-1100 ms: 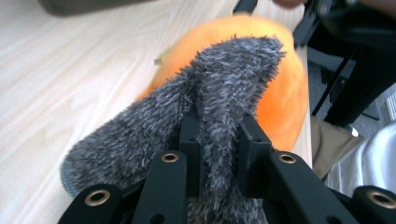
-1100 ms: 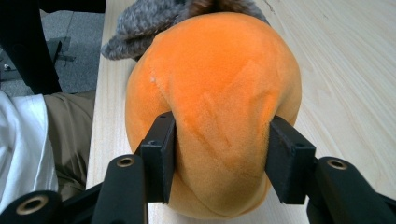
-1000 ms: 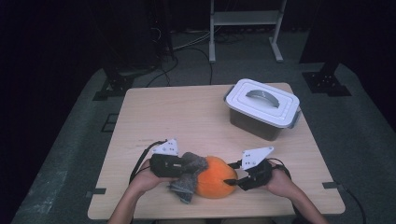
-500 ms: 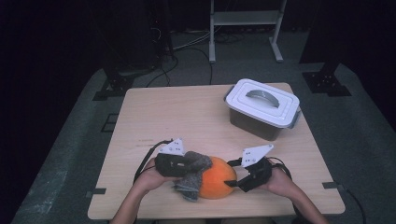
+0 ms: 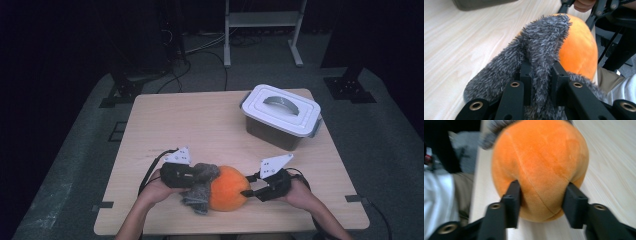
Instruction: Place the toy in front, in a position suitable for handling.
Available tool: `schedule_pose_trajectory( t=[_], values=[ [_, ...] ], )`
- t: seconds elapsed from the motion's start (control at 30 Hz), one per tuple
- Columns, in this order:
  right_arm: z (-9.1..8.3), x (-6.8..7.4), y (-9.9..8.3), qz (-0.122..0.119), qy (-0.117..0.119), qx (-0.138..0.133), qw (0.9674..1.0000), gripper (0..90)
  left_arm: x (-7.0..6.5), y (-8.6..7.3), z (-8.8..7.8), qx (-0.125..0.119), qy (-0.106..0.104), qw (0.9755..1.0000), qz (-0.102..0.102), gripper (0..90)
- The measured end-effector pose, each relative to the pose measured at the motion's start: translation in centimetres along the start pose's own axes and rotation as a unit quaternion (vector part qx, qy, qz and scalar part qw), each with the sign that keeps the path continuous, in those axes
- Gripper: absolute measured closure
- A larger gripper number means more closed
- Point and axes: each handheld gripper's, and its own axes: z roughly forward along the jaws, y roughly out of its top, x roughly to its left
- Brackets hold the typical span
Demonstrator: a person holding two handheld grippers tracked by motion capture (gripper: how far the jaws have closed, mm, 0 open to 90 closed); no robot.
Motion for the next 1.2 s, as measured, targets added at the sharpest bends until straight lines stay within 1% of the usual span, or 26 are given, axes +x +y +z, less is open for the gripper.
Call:
schedule_pose_trajectory(
  t=[0.07, 0.1, 0.13, 0.23, 0.33, 0.4, 0.57, 0.6, 0.67, 0.7, 0.73, 0.8, 0.87, 0.9, 0.97, 1.03, 1.2],
  values=[
    [-0.5, 0.3, 0.5, -0.005, 0.002, -0.009, 0.9999, 56.7, -0.4, 0.6, -0.3, 0.001, 0.002, 0.9999, 0.011, 75.3],
    [-0.8, 0.4, 0.8, -0.001, 0.001, -0.013, 0.9999, 56.8, -0.7, 1.0, -0.5, 0.0, 0.002, 0.9998, 0.018, 75.3],
    [-1.0, 0.5, 1.1, -0.003, -0.004, -0.013, 0.9999, 56.8, -1.0, 1.4, -0.6, -0.001, 0.0, 0.9997, 0.025, 75.3],
    [-1.3, 0.8, 1.9, -0.013, -0.015, -0.01, 0.9998, 56.8, -2.1, 2.8, -0.6, 0.004, 0.005, 0.9986, 0.053, 75.2],
    [-1.5, 1.1, 2.5, -0.024, -0.025, -0.002, 0.9994, 56.8, -2.7, 3.7, -0.8, 0.001, 0.007, 0.9978, 0.066, 75.2],
    [-1.7, 1.2, 2.7, -0.024, -0.029, -0.002, 0.9993, 57.0, -2.9, 4.1, -1.0, -0.004, 0.005, 0.9975, 0.07, 75.2],
    [-1.2, 1.0, 2.7, -0.011, -0.028, 0.004, 0.9995, 57.2, -3.2, 4.6, -0.9, -0.014, -0.008, 0.9973, 0.072, 75.2],
    [-1.0, 0.9, 2.7, -0.011, -0.027, 0.005, 0.9996, 57.2, -3.3, 4.7, -0.7, -0.017, -0.017, 0.9971, 0.073, 75.2],
    [-0.7, 0.9, 2.8, -0.004, -0.025, 0.005, 0.9997, 57.1, -3.7, 5.0, -0.3, -0.023, -0.036, 0.9962, 0.076, 75.2],
    [-0.4, 0.9, 3.0, -0.007, -0.026, 0.009, 0.9996, 57.2, -4.0, 5.2, 0.0, -0.022, -0.039, 0.9959, 0.079, 75.2],
    [-0.2, 0.9, 3.1, -0.009, -0.027, 0.011, 0.9995, 57.1, -4.3, 5.4, 0.3, -0.015, -0.04, 0.9953, 0.087, 75.1],
    [0.0, 1.0, 3.2, -0.007, -0.021, 0.005, 0.9998, 57.1, -4.6, 5.7, 0.8, -0.007, -0.041, 0.9944, 0.097, 75.0],
    [-0.1, 1.1, 3.1, -0.008, -0.02, 0.005, 0.9998, 57.2, -4.5, 5.6, 0.9, -0.002, -0.036, 0.9945, 0.098, 75.1],
    [-0.1, 1.0, 3.0, -0.006, -0.019, 0.003, 0.9998, 57.3, -4.4, 5.5, 0.9, 0.004, -0.03, 0.9946, 0.099, 75.1],
    [-0.3, 1.0, 2.8, 0.002, -0.017, -0.001, 0.9999, 58.0, -4.2, 5.2, 0.8, 0.011, -0.021, 0.9951, 0.096, 75.1],
    [-0.5, 1.0, 2.5, 0.006, -0.014, -0.004, 0.9999, 58.4, -3.9, 4.8, 0.6, 0.012, -0.016, 0.9955, 0.093, 75.1],
    [-0.9, 1.1, 2.7, 0.002, -0.018, -0.009, 0.9998, 58.7, -3.5, 4.3, 0.2, 0.013, -0.008, 0.9962, 0.085, 75.1]
  ],
)
